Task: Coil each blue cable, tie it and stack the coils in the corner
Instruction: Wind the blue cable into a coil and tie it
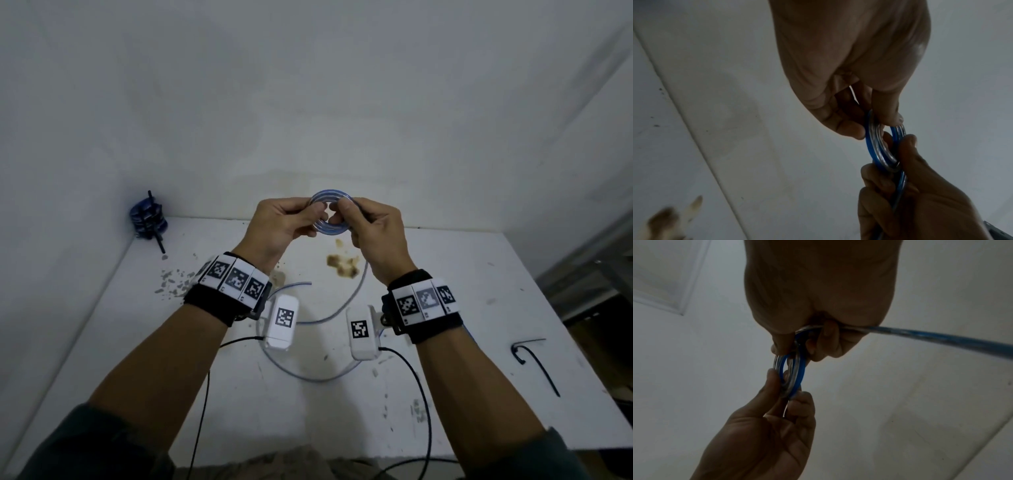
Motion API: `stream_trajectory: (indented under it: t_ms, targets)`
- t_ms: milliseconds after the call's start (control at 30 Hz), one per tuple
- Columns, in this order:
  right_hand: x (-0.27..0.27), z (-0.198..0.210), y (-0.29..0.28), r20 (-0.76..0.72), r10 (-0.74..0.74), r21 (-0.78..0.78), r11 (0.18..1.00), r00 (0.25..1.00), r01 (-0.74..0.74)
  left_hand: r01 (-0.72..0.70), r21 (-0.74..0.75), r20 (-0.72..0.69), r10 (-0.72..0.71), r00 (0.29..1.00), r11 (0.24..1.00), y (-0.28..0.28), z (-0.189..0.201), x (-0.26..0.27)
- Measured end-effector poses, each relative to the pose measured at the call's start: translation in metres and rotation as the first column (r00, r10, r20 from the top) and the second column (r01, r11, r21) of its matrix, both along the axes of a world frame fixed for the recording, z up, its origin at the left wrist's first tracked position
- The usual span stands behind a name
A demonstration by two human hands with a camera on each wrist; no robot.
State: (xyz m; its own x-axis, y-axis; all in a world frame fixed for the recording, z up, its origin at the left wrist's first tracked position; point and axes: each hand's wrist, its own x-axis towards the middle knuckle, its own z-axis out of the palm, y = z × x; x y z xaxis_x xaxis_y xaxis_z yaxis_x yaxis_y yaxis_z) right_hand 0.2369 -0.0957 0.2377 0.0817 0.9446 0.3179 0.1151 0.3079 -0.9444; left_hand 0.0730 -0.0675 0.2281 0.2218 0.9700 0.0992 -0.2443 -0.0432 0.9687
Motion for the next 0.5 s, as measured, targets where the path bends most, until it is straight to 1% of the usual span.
stream_trajectory:
  t_ms: [100,200,267,333,367,400,500]
  targets:
    - [-0.005,-0.005,0.000,-0.022,-0.055,0.024,0.998,0.998,0.055,-0.023,-0.008,0.010,0.023,1.000,1.000,0.001,0.001,0.007]
    - [-0.018,-0.011,0.001,-0.041,-0.147,0.044,0.988,0.988,0.149,-0.047,-0.038,0.082,0.050,0.995,0.998,-0.002,-0.001,0.016]
    - [-0.028,-0.014,0.000,-0.112,-0.195,0.036,0.979,0.975,0.200,-0.039,-0.096,0.171,0.055,0.984,0.995,-0.004,-0.002,0.021]
    - [-0.035,-0.016,-0.001,-0.224,-0.241,0.005,0.969,0.944,0.248,-0.020,-0.163,0.269,0.064,0.961,0.986,-0.006,-0.001,0.025]
    - [-0.037,-0.018,-0.001,-0.256,-0.262,0.013,0.962,0.931,0.274,-0.003,-0.184,0.299,0.059,0.953,0.983,-0.007,-0.001,0.027]
    - [-0.039,-0.020,-0.001,-0.251,-0.280,0.045,0.953,0.927,0.300,0.018,-0.197,0.317,0.047,0.947,0.980,-0.009,-0.001,0.028]
    - [-0.038,-0.022,-0.004,-0.132,-0.307,0.173,0.929,0.943,0.326,0.074,-0.234,0.367,0.017,0.930,0.969,-0.011,-0.004,0.026]
